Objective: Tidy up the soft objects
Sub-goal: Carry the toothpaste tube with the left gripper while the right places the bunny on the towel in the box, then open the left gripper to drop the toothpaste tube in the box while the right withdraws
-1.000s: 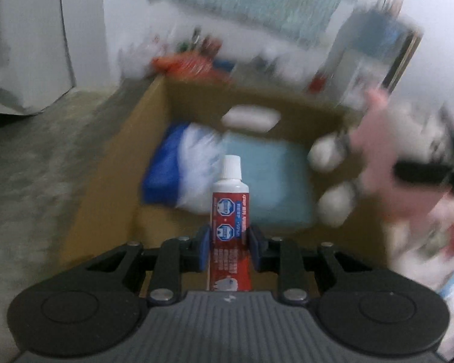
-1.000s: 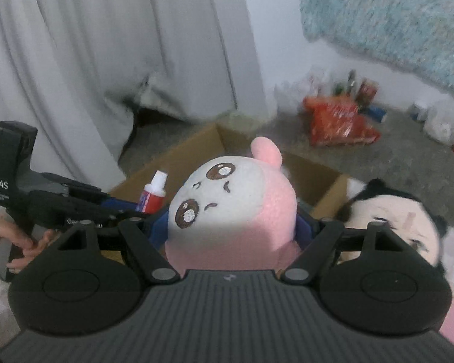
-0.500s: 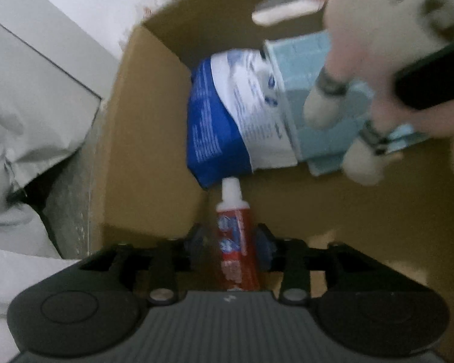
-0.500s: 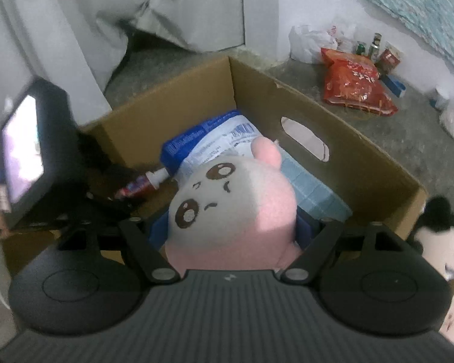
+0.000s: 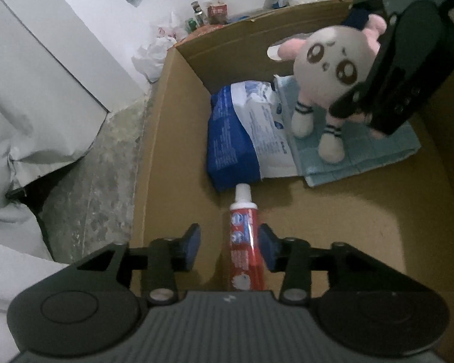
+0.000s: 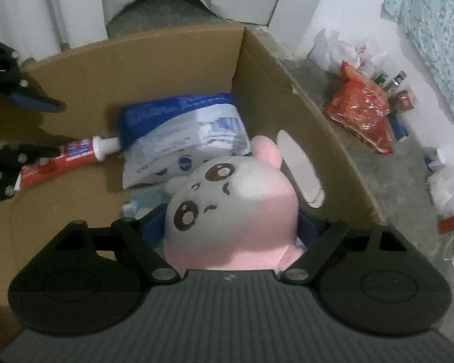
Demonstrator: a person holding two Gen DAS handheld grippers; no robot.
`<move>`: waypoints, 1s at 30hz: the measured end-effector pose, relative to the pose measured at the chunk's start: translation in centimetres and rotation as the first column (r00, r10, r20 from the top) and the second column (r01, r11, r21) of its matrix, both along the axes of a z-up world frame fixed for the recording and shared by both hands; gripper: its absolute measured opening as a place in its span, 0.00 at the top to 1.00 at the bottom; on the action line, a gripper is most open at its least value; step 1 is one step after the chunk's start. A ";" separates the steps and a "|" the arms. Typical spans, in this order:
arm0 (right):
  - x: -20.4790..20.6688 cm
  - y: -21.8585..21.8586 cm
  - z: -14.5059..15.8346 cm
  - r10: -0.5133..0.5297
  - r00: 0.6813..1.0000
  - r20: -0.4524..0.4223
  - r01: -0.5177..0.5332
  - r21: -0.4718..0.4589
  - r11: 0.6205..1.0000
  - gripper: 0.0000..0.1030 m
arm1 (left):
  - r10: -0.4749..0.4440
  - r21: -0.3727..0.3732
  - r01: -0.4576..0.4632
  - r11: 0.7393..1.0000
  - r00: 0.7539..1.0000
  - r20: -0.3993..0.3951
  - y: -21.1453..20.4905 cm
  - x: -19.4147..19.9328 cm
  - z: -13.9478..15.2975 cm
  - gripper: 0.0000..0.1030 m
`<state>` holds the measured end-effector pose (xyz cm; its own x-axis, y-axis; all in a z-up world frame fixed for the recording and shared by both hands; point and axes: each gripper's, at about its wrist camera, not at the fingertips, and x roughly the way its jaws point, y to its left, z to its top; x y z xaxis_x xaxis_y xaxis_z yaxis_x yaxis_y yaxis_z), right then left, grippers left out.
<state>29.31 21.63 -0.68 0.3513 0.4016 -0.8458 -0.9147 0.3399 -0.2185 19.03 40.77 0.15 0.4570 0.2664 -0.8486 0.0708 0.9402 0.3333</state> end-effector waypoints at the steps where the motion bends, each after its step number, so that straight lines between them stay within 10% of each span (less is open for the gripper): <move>1: 0.2 -0.1 0.2 -0.003 1.000 -0.008 0.003 -0.004 1.000 0.15 | 0.005 -0.003 -0.005 1.000 1.000 0.000 -0.1 -0.2 -0.1 0.52; 11: 0.0 -3.1 3.8 -0.010 0.998 0.055 0.014 -0.062 0.998 0.11 | -0.008 -0.051 0.009 0.999 0.999 0.032 -0.8 -1.8 1.2 0.51; 12: 0.1 -3.4 4.1 -0.024 0.999 0.028 0.025 -0.049 0.998 0.22 | -0.007 -0.053 0.008 0.999 0.999 0.036 -0.8 -2.1 1.5 0.51; 13: 0.2 -3.6 4.1 -0.034 0.999 -0.008 0.033 -0.044 0.998 0.53 | -0.005 -0.059 0.007 0.998 0.999 0.037 -0.8 -2.4 1.6 0.51; 15: 0.8 -3.8 3.4 -0.099 0.992 -0.081 0.092 -0.086 0.992 0.73 | -0.007 -0.071 0.010 0.997 0.999 0.033 -1.0 -2.9 2.0 0.51; 24: 1.1 -4.7 3.5 -0.177 0.978 -0.112 0.183 0.039 0.982 0.70 | 0.017 -0.105 -0.010 0.994 0.998 0.065 -1.9 -3.8 3.3 0.51; 30: -1.6 -14.5 10.9 -0.218 0.966 -0.141 0.255 0.349 0.902 0.57 | 0.040 -0.167 -0.001 0.986 0.972 0.233 -4.6 -8.2 7.8 0.34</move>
<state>27.67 7.12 10.20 0.3985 0.6012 -0.6927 -0.8079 0.5875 0.0451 10.86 36.18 7.91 0.6445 0.1431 -0.7511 -0.0106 0.9839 0.1784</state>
